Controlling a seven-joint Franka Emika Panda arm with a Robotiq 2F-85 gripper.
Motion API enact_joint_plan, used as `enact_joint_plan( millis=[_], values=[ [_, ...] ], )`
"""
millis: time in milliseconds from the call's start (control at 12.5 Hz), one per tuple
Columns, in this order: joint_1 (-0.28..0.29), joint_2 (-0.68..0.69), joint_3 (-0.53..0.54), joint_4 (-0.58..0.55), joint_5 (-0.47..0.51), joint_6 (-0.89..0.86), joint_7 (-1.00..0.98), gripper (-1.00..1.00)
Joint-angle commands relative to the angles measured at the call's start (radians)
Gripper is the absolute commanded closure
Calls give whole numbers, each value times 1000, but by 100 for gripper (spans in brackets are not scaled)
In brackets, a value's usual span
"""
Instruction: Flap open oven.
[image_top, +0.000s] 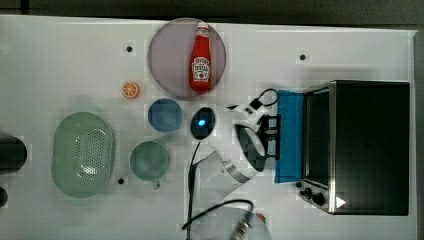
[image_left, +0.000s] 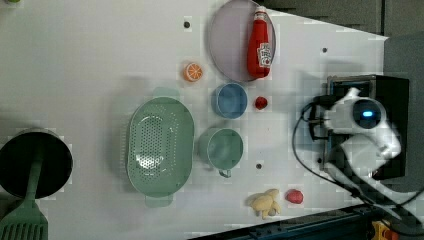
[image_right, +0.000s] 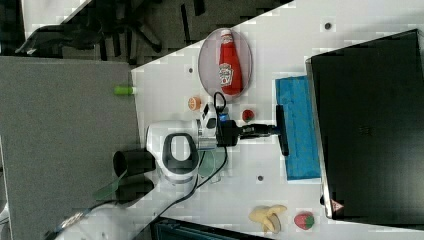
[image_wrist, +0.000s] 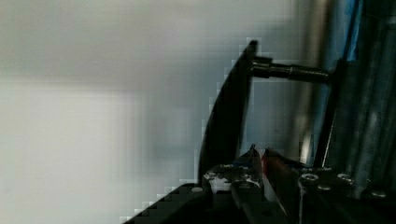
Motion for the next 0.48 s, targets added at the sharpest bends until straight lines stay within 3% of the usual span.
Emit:
enact_joint_plan(
  millis=[80,480],
  values=[
    [57,68,-3,1,-79,-3,267,65],
    [95,168,1,62,-110,-27,354,65]
  ],
)
